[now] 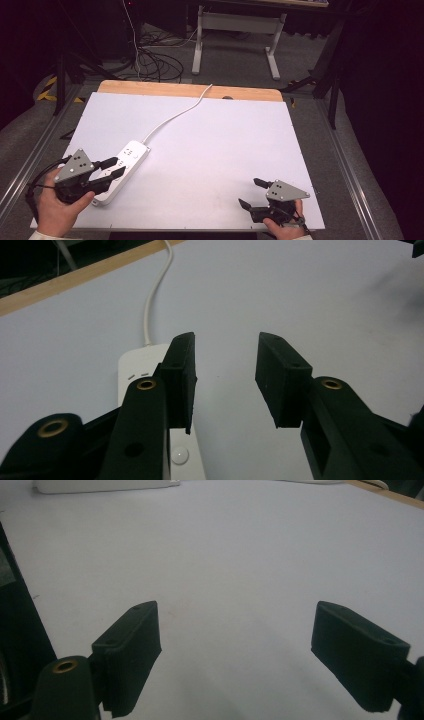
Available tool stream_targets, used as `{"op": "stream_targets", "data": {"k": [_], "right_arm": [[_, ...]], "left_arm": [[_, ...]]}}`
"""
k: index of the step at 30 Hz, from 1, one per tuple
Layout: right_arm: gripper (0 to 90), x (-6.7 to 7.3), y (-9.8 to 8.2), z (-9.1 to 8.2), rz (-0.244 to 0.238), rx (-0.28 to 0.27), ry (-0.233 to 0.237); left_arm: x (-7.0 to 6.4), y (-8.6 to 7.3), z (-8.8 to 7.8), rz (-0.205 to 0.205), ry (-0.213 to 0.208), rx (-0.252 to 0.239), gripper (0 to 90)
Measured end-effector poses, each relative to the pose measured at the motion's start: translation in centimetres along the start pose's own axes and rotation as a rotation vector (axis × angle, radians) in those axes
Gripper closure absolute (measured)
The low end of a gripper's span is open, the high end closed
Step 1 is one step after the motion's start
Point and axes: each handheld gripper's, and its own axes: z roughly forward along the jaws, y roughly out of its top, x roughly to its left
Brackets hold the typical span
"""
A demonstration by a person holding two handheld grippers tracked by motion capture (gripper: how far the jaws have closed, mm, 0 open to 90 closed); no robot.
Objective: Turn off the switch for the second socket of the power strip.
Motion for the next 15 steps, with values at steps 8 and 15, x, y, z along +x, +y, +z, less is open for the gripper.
{"op": "stream_targets", "data": {"k": [8,15], "right_arm": [[20.0,0.0,0.0,0.0,0.004,0.000,0.002],[20.0,-0.1,0.0,0.0,0.003,0.003,0.007]], "left_arm": [[0.9,1.1,0.9,-0.054,0.045,0.055,73.9],[1.5,1.7,2.0,-0.097,0.074,0.118,89.3]]}}
